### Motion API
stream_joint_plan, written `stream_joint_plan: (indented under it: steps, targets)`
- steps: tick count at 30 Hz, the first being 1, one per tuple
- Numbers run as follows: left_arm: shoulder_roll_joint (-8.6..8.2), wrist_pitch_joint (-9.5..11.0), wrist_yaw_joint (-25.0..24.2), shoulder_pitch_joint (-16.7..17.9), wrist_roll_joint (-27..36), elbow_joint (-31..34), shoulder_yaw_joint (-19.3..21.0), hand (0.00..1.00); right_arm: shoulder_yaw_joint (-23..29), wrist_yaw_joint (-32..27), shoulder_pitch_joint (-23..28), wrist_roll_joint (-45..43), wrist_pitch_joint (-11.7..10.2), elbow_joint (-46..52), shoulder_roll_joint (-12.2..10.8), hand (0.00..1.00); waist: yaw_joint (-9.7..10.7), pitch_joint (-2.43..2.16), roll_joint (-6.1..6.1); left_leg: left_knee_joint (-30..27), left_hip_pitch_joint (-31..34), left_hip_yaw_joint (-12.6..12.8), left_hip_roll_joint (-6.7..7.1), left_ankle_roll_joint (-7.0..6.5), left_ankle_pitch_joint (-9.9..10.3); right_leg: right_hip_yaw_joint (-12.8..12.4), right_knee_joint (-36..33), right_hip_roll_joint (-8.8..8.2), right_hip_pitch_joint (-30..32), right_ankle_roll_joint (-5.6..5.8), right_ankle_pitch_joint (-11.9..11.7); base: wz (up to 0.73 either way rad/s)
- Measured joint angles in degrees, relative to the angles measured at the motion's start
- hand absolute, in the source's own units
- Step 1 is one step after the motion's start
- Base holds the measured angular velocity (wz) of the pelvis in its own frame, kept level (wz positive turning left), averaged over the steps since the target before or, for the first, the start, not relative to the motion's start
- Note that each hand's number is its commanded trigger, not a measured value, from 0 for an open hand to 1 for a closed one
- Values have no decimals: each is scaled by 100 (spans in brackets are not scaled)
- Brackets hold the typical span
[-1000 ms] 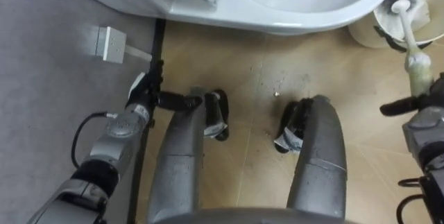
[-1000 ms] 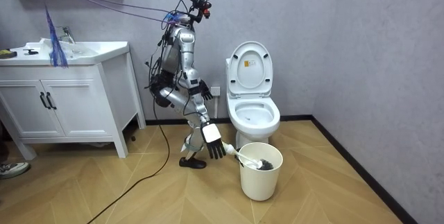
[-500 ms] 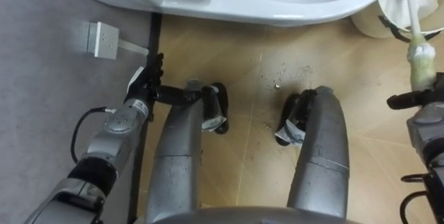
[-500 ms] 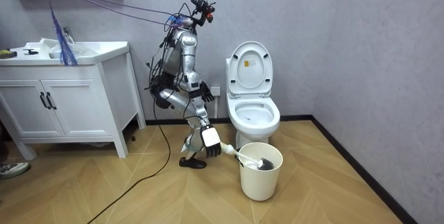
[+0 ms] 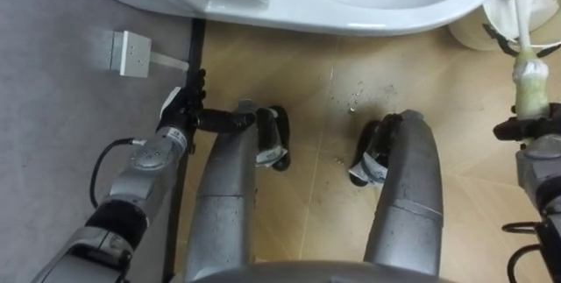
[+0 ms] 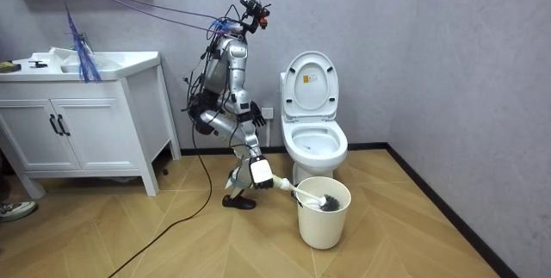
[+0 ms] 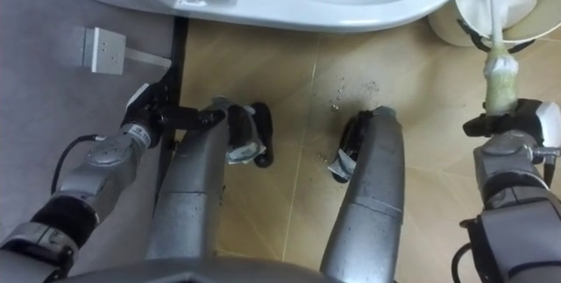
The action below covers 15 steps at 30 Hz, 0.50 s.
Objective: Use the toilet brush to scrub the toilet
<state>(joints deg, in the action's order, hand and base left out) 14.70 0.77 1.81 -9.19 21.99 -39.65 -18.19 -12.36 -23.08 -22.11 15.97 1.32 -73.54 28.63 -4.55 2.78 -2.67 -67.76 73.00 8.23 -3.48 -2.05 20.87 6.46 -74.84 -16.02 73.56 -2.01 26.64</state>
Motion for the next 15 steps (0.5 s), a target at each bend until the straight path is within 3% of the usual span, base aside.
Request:
stream_joint_plan:
  steps: [8,15]
  targets:
    - [-1,-18,0,380,43,197,10,0,1,142,298,199,11,-6,-24,100,24,-2,10,154,-464,-13,-19,10,58,62,215,26,-509,29,34,-3]
    - [6,-33,1,652,142,190,19,0,9,341,544,848,66,-30,-134,100,94,-34,34,687,-1129,-32,-100,23,28,186,950,222,-1257,122,-165,-11]
